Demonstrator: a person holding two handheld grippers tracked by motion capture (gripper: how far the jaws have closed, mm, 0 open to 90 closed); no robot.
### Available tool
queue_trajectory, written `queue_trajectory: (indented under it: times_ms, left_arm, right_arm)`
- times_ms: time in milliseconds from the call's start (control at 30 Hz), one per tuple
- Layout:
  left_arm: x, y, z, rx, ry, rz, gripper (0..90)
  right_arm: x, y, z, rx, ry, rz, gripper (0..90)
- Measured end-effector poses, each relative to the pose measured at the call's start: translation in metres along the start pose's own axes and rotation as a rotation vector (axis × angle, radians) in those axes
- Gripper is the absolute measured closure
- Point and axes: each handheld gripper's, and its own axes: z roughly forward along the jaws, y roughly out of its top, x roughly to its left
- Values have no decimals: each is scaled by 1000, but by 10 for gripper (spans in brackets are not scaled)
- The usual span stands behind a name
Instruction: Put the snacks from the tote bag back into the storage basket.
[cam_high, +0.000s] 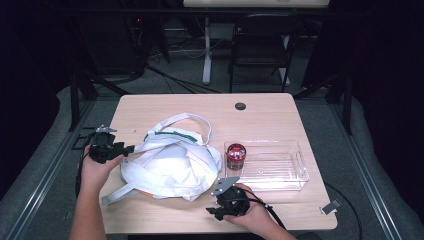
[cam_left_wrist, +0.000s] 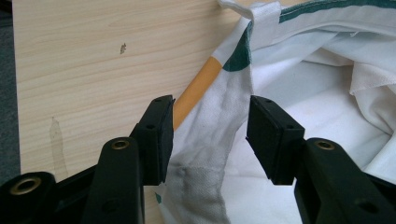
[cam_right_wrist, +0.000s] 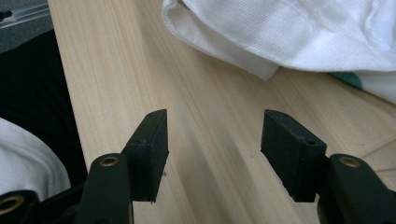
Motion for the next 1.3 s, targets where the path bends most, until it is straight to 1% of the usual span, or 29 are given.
queue_trajectory:
  times_ms: [67,133,200,267,367,400,533,567,633,667,867,933,1067,1200,1300]
  left_arm:
    - [0,0,0,-1,1,1,515]
    - [0,0,0,3,1,2,515]
    - [0,0,0,3,0,2,515]
    - [0,0,0,-3,1,1,515]
    - [0,0,0,-4,0,0,514]
    - [0,0,0,-4,0,-1,514]
    - [0,0,0,-3,1,-1,513]
    - [0,0,0,-5,2,-1,513]
    - [-1,0,0,3,0,0,512]
    - [-1,0,1,-2,1,-6,512]
    - [-2,0,2,3,3,1,511]
    - [-2,0,2,7,4,3,511]
    - [-2,0,1,5,5,1,511]
    - [-2,0,2,2,7,-1,510]
    - [-2,0,3,3,7,-1,509]
  right_arm:
    - [0,-1,0,5,1,1,411]
    - [2,-2,2,-8,2,6,406]
    - [2,-3,1,-2,1,0,398]
    - [2,-3,3,-15,0,10,393]
    - [2,-4,3,-3,-13,9,388]
    - [2,-4,4,-6,-4,10,386]
    - [3,-5,6,-6,-4,13,383]
    - [3,-5,5,2,-1,6,383]
    - [3,-5,6,-2,-1,7,383]
    - [4,-5,6,-2,-2,6,383]
    - [4,-6,7,-18,-3,10,382]
    - [3,-6,6,-10,-1,6,380]
    - [2,-6,5,-10,-3,9,367]
    - [1,-7,5,-16,-4,23,358]
    - [1,-7,5,-11,-1,22,323]
